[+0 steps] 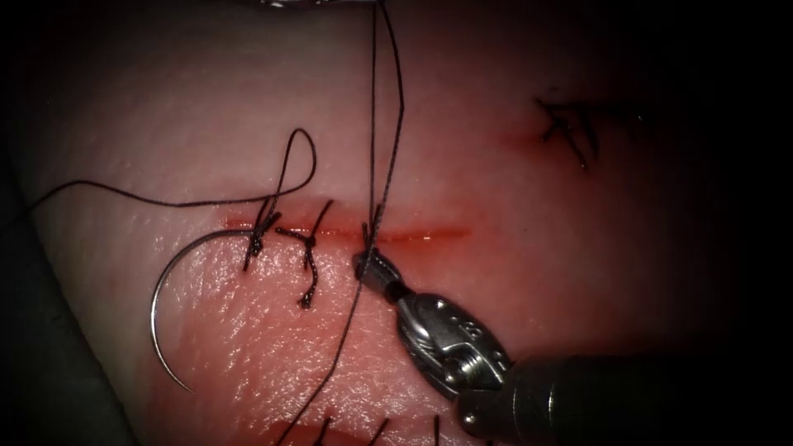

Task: Wound Closure
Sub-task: Pull the right gripper down and the left gripper up to tighten the suture

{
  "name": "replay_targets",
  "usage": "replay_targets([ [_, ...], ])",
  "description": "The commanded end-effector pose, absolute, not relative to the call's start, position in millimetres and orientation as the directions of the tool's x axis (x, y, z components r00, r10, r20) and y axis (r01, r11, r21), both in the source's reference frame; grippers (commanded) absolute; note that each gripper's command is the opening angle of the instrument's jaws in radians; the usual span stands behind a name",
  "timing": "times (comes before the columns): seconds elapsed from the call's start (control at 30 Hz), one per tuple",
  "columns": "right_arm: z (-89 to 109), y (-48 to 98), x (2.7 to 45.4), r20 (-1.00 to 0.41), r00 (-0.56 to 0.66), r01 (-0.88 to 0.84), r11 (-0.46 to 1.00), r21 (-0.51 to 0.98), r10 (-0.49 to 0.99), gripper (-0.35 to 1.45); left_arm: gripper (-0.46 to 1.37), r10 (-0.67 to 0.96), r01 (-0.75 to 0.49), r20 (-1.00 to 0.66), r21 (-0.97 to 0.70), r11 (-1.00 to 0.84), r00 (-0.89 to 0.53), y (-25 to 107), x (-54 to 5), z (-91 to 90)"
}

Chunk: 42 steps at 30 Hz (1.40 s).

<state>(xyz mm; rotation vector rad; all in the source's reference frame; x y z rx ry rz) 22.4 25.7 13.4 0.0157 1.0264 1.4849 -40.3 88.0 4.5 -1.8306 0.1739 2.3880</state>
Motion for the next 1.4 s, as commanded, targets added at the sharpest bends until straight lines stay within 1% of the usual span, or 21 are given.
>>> replay_targets([
  [0.03, 13.4, 25.6, 22.3, -0.550, -0.218, -0.800, 0.175, 0.574, 0.806, -0.35, -0.35, 0.032, -0.172, -0.966, 0.013, -0.985, -0.255, 88.2, -40.3, 4.7],
  [0.1, 13.2, 25.4, 22.2, -0.577, -0.187, -0.806, 0.211, 0.552, 0.795, -0.35, -0.35, 0.038, -0.181, -0.968, 0.008, -0.983, -0.250, 88.7, -40.3, 5.2],
  [0.17, 13.0, 25.1, 22.0, -0.625, -0.130, -0.797, 0.293, 0.528, 0.770, -0.35, -0.35, 0.038, -0.187, -0.968, 0.009, -0.982, -0.248, 89.4, -40.3, 5.9],
  [0.27, 12.8, 24.6, 21.7, -0.672, -0.081, -0.764, 0.387, 0.516, 0.736, -0.35, -0.35, 0.044, -0.201, -0.970, 0.005, -0.980, -0.240, 90.2, -40.3, 6.6],
  [0.3, 12.7, 24.2, 21.3, -0.712, -0.035, -0.726, 0.472, 0.500, 0.701, -0.35, -0.35, 0.044, -0.209, -0.971, 0.006, -0.978, -0.235, 90.6, -40.2, 7.0],
  [0.33, 12.8, 24.1, 21.2, -0.729, -0.021, -0.707, 0.505, 0.495, 0.684, -0.35, -0.35, 0.044, -0.211, -0.971, 0.006, -0.977, -0.234, 90.9, -40.2, 7.4],
  [0.4, 12.9, 23.6, 20.6, -0.786, 0.051, -0.629, 0.631, 0.454, 0.616, -0.35, -0.35, 0.055, -0.223, -0.973, -0.004, -0.975, -0.224, 91.8, -40.2, 8.2],
  [0.47, 13.1, 23.5, 20.2, -0.809, 0.076, -0.566, 0.693, 0.447, 0.583, -0.35, -0.35, 0.054, -0.230, -0.974, -0.002, -0.973, -0.220, 92.5, -40.2, 8.9],
  [0.9, 13.9, 24.0, 19.6, -0.893, 0.115, -0.424, 0.835, 0.352, 0.435, -0.35, -0.35, 0.064, -0.266, -0.978, -0.008, -0.964, -0.201, 96.2, -40.2, 11.5],
  [1.23, 13.6, 22.5, 20.1, -0.893, 0.181, -0.296, 0.889, 0.350, 0.412, -0.35, -0.35, 0.066, -0.275, -0.979, -0.010, -0.961, -0.193, 97.5, -39.9, 12.8],
  [1.4, 13.6, 21.6, 20.2, -0.889, 0.204, -0.282, 0.894, 0.348, 0.410, -0.35, -0.35, 0.066, -0.277, -0.979, -0.010, -0.961, -0.191, 97.8, -39.9, 13.0],
])
